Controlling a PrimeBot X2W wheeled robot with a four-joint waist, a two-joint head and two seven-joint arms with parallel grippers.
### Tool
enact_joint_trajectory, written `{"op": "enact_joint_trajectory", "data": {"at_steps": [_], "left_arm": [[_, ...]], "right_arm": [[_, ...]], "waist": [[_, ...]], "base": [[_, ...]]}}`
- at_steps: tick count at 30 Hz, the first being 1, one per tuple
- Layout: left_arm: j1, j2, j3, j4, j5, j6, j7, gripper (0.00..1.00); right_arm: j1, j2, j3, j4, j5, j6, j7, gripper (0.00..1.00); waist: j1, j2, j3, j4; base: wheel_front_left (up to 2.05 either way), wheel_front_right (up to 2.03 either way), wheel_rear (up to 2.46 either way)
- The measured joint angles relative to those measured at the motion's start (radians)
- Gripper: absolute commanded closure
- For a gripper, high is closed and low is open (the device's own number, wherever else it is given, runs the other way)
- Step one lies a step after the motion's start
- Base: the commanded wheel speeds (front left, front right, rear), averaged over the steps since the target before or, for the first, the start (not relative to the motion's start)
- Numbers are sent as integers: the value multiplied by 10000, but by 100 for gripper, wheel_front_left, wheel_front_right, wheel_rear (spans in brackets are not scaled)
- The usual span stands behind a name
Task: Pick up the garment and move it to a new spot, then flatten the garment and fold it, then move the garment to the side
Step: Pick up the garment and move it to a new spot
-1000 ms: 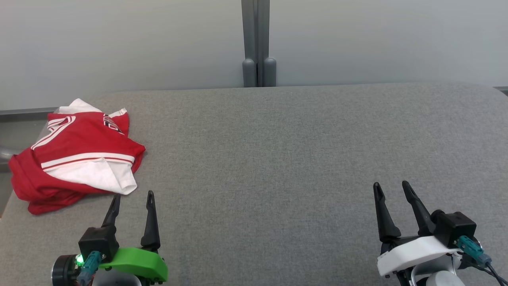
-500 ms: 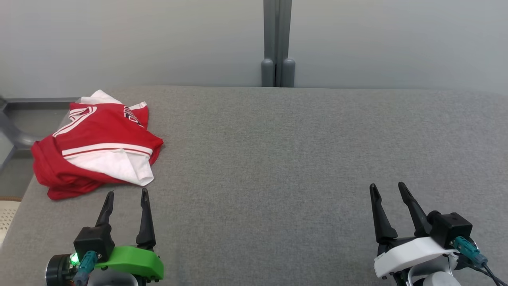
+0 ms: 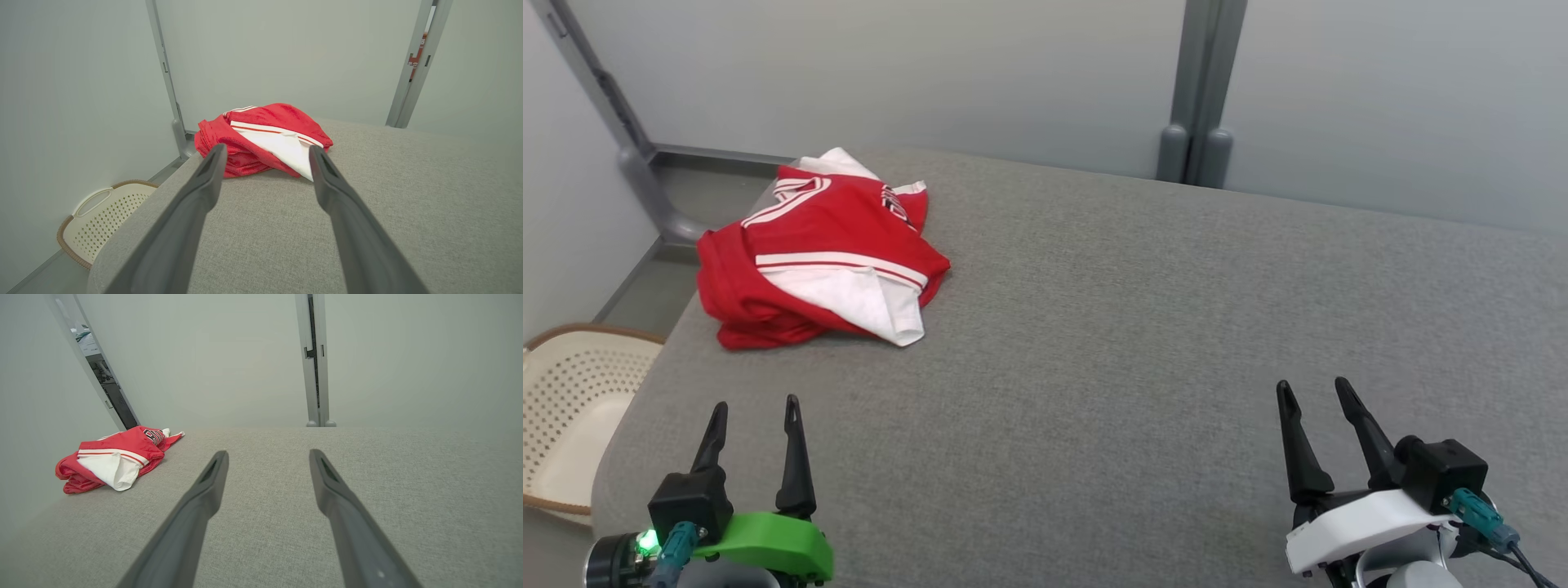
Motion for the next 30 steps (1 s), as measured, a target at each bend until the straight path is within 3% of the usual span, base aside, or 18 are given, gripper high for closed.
{"op": "enact_joint_trajectory", "data": {"at_steps": [18,30], "left_arm": [[2,288,221,184,-222,249,-82,0],[224,295,502,79,-295,650,-426,0]], "right_arm": [[-87,84,290,44,44,0,0,0],[-596,2,769,251,109,2,0,0]], "waist": [[0,0,102,2177],[0,0,499,2526]], "base": [[0,0,0],[0,0,0]]}}
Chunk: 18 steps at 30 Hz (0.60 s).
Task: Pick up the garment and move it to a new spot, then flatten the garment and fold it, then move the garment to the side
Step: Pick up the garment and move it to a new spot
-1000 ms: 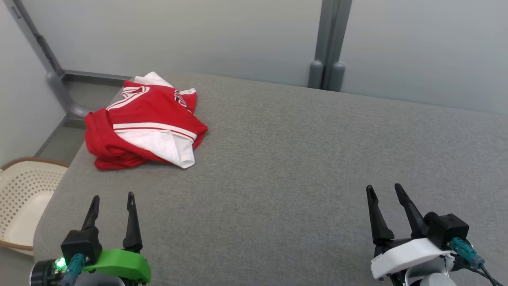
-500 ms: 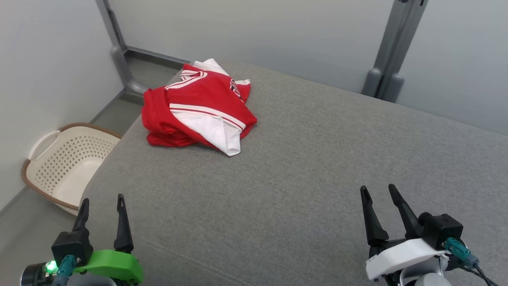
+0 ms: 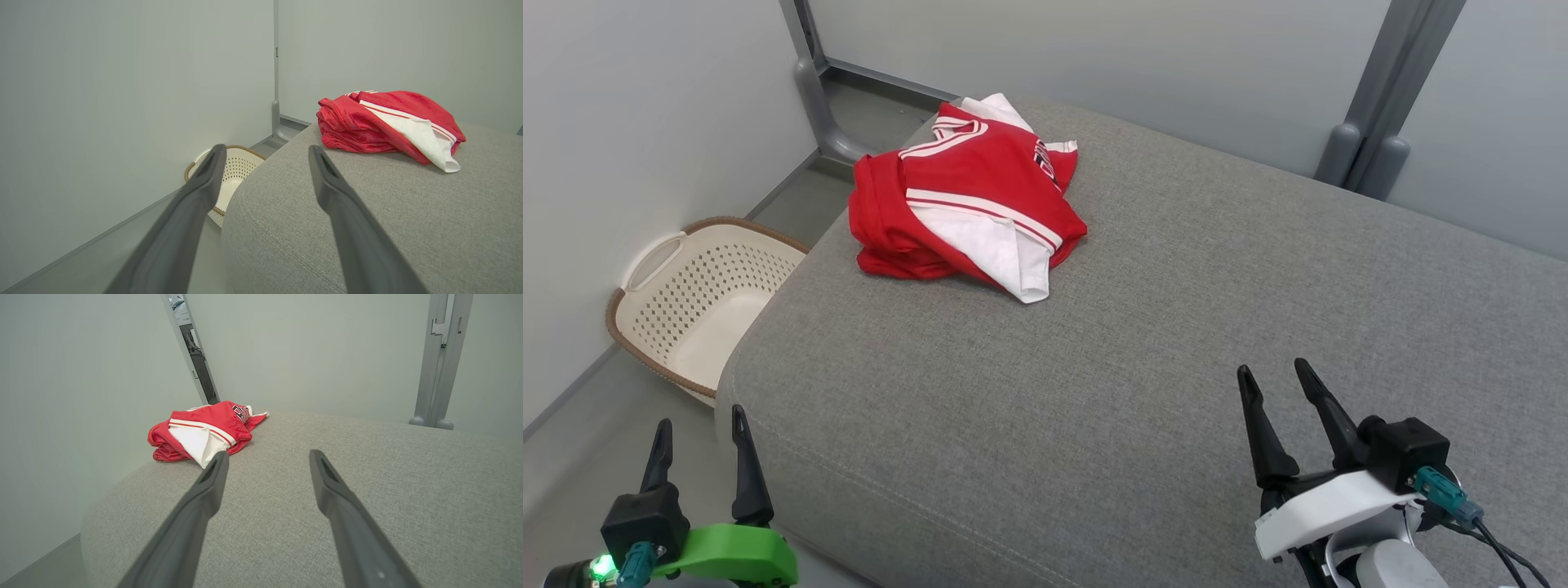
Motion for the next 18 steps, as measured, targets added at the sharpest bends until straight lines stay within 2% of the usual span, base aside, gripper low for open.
{"op": "enact_joint_trajectory", "data": {"at_steps": [9,18], "left_arm": [[-163,-13,-82,192,-98,-44,-46,0],[-1754,169,-146,345,-226,-320,2,0]], "right_arm": [[33,-73,-142,35,58,0,0,0],[-22,-378,-290,-94,-31,0,0,0]], "waist": [[0,0,-31,-66],[0,0,321,-485]], "base": [[0,0,0],[0,0,0]]}}
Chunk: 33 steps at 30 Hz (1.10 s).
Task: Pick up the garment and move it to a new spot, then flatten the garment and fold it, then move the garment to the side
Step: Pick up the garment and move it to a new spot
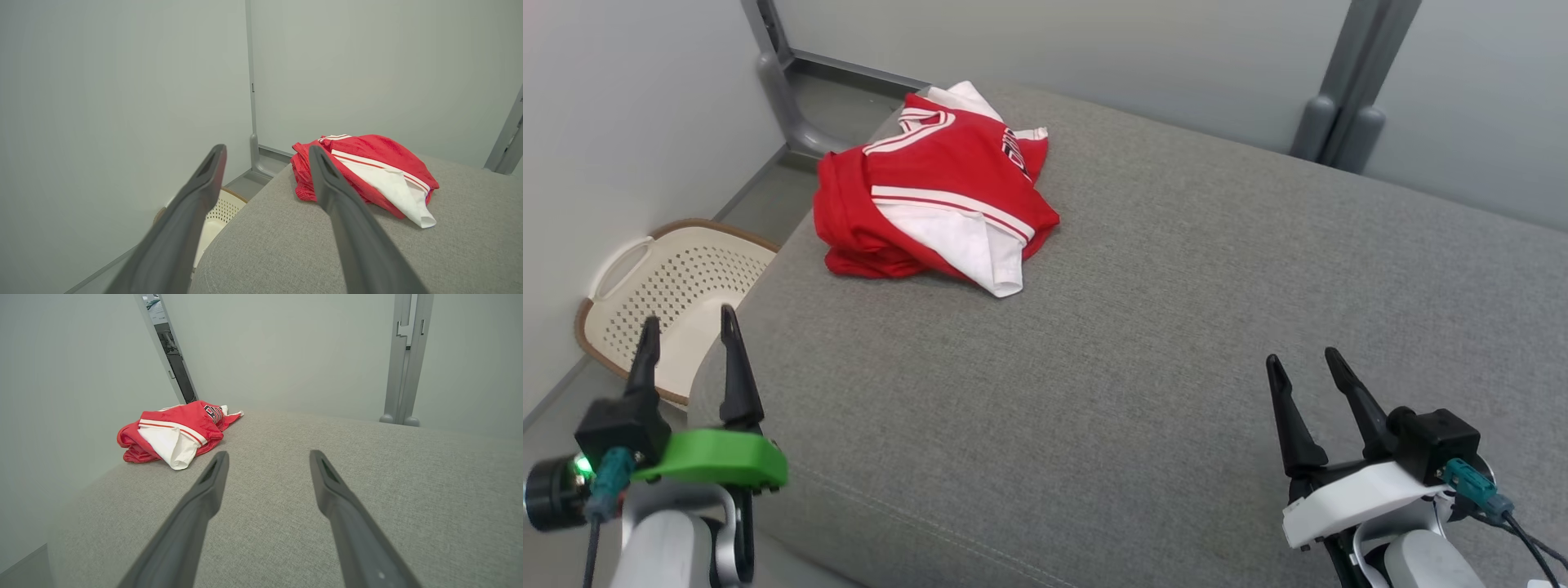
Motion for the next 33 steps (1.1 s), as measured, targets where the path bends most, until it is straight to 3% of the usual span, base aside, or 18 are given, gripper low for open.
{"op": "enact_joint_trajectory", "data": {"at_steps": [18,24,33], "left_arm": [[-4691,1085,171,311,-29,-359,451,0],[-6014,1498,454,1139,-401,-635,742,0],[-6775,1964,558,3035,-575,-686,1507,0]], "right_arm": [[-1108,-1145,-1089,-819,-56,0,2,0],[-1273,-1310,-1613,-1058,-44,0,2,0],[-1306,-1438,-1871,-1315,-40,0,0,0]], "waist": [[0,0,2233,-2306],[0,0,3153,-3238],[1,0,4239,-4232]], "base": [[0,0,0],[0,0,0],[0,0,0]]}}
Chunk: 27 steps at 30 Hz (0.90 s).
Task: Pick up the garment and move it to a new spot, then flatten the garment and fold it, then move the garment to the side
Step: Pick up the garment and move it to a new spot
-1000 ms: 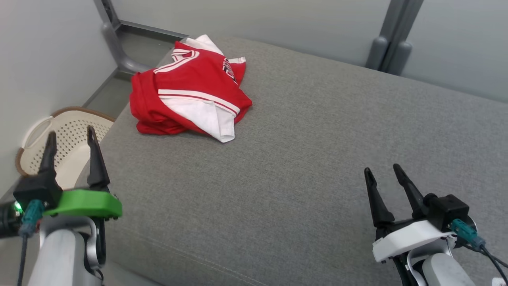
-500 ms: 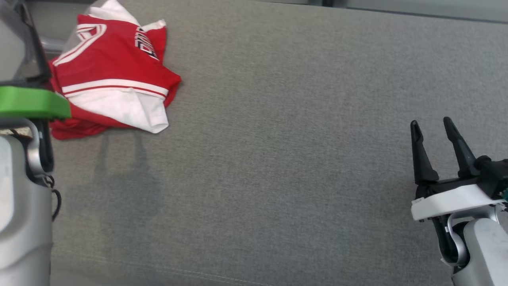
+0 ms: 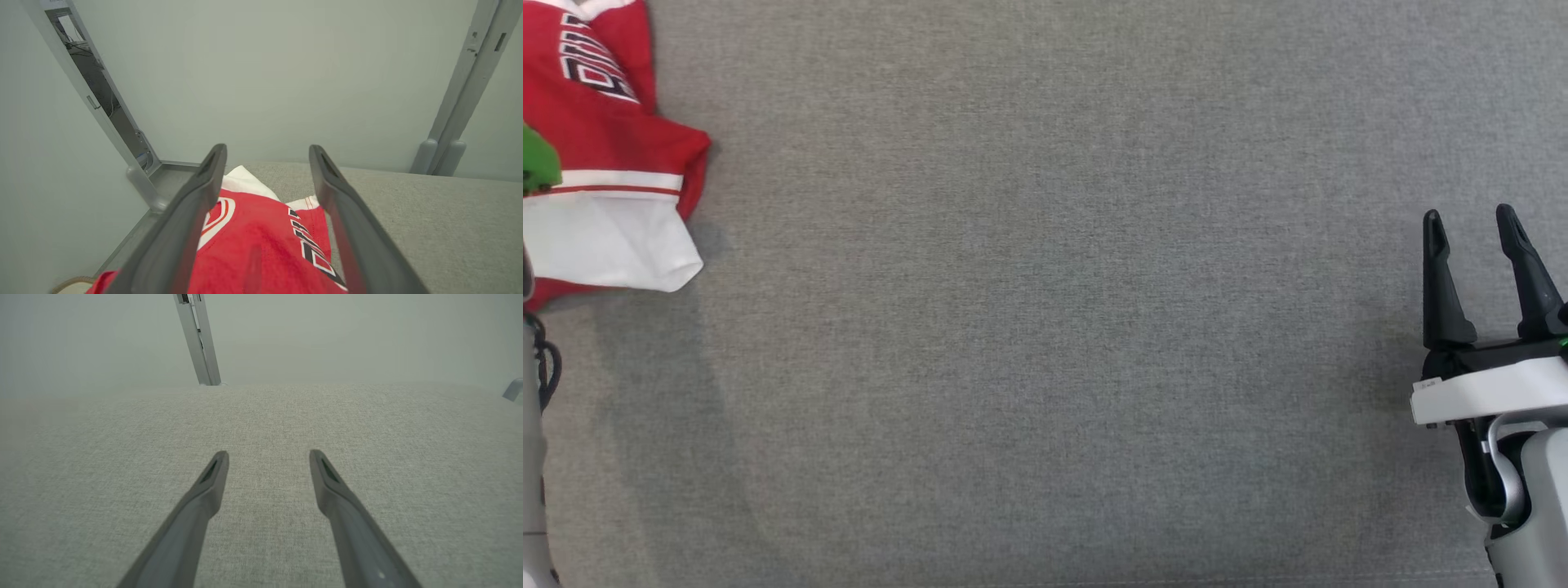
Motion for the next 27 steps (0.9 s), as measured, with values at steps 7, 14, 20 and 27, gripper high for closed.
{"op": "enact_joint_trajectory", "data": {"at_steps": [7,14,20,27], "left_arm": [[-86,309,278,2065,-700,-384,1246,0],[-227,318,267,3315,-1135,-633,2251,0],[-521,324,245,4021,-1290,-698,2690,0],[-592,330,188,4358,-1390,-851,2506,100]], "right_arm": [[-97,-44,10,-90,0,0,0,0],[-98,-71,-4,-148,-4,0,0,0],[-121,-35,82,-128,-2,0,0,0],[-126,8,100,-38,-2,0,0,0]], "waist": [[-1,0,431,-466],[-1,0,542,-538],[-1,0,590,-671],[-1,0,423,-804]], "base": [[0,0,0],[0,0,0],[0,0,0],[0,0,0]]}}
